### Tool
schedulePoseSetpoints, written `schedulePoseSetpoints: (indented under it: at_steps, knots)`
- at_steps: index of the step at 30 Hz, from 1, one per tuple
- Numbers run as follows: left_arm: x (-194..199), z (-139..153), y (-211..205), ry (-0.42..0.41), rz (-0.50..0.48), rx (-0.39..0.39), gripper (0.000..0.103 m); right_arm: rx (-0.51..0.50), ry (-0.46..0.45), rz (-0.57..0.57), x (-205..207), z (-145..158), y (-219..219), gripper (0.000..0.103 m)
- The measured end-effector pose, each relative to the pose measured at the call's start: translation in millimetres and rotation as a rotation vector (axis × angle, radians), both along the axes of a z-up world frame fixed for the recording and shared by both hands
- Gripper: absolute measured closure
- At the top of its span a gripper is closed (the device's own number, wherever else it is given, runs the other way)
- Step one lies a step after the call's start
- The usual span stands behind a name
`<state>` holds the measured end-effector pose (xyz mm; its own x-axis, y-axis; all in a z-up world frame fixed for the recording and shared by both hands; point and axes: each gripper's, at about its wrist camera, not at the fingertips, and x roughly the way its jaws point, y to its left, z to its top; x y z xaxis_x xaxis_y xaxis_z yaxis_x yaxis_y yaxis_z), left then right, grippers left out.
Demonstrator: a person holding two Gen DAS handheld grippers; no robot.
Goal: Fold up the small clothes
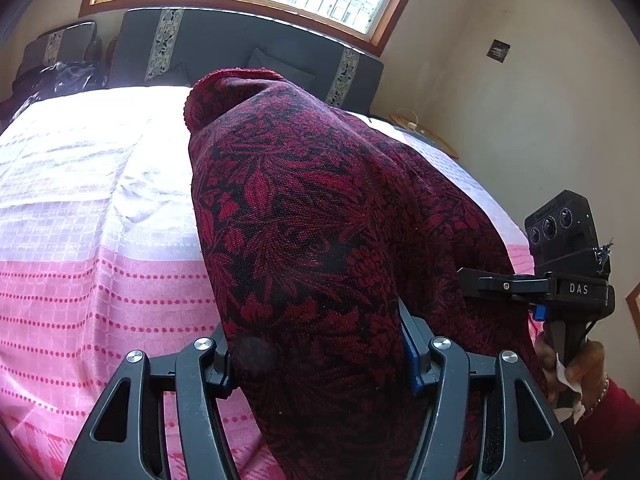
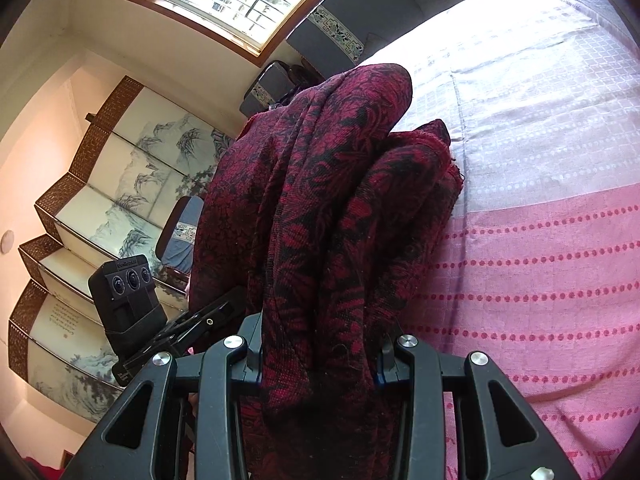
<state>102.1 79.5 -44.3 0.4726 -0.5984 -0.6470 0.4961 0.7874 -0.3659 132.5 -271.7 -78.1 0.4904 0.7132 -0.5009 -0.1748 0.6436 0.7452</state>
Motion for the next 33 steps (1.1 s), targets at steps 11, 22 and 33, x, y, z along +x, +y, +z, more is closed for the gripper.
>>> schedulePoseSetpoints:
  at_steps: [11, 22, 33]
  knots:
    - [-12.4, -9.8, -1.2, -0.041, 0.038, 0.028, 0.032, -0.055, -0.022, 0.023, -1.1, -8.7, -0.2, 0.066]
    - [-36.7, -7.8, -14.9, -0.189, 0.130, 0.168, 0.012, -0.228, -0.083, 0.018, -10.6, -4.8, 17.2, 0.052]
    - [-49.3, -12.5, -17.7, -0.238, 0.195, 0.222, 0.003, -0.380, -0.112, -0.037, -31.5, -2.0, 33.0, 0.036]
